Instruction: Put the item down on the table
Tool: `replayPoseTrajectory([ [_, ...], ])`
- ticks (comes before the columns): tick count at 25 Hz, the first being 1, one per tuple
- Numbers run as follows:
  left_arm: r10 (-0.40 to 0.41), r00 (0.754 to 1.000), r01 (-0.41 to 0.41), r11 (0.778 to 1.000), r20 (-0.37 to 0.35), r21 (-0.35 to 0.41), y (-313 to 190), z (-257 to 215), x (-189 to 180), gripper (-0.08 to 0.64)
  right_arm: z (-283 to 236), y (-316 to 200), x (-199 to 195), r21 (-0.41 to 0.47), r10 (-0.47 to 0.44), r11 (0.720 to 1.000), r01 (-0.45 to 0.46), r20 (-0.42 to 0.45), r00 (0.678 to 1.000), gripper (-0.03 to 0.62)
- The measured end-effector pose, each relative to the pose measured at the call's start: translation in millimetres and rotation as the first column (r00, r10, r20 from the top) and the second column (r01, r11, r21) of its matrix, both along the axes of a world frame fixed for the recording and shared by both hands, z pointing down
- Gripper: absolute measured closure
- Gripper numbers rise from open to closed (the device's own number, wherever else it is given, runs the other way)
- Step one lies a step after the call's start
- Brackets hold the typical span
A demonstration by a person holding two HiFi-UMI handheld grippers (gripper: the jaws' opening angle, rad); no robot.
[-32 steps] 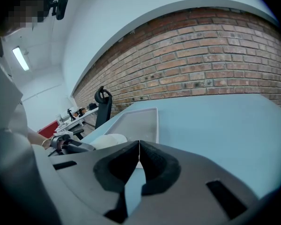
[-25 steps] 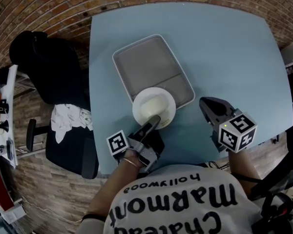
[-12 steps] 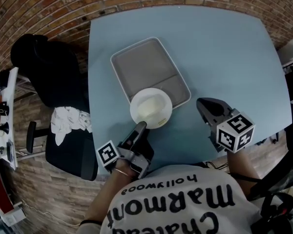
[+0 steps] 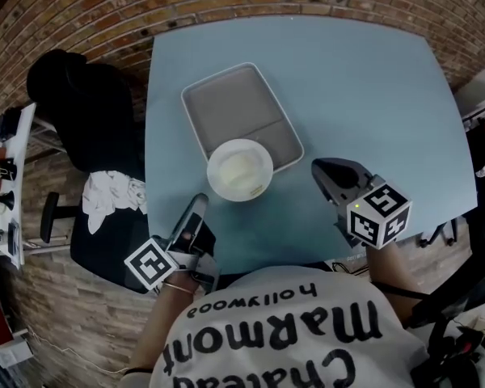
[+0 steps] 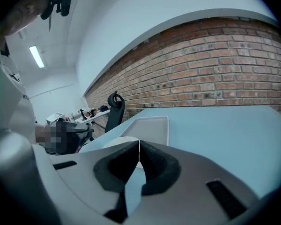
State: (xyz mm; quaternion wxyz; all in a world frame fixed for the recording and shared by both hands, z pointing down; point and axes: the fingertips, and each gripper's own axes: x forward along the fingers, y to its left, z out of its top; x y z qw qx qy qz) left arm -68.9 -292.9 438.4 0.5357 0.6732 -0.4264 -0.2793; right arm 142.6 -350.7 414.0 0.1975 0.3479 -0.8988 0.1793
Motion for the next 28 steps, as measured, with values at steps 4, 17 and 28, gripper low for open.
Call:
replayPoseTrajectory([
  [4,0.021,0.988,-0.042,0.990,0.152,0.138,-2.7,-28.3,17.6,0.516,-19.3,13.4,-19.9,0.055,-0.089,0.995,0.086,0.054,0.995,0.581],
  [17,0.186,0.798,-0.367,0.904,0.573,0.218,23.5,-55.1,73.3,0.523,-21.1,52.5,-17.8,0.076,-0.132,0.988,0.132,-0.001,0.991,0.581],
  [28,0.151,0.732,-0.389,0.893,0.664,0.226,27.7,-58.8,71.5,0.523,-28.8,30.3,35.4,0.094,0.070,0.993,-0.071,0.020,0.997,0.581],
])
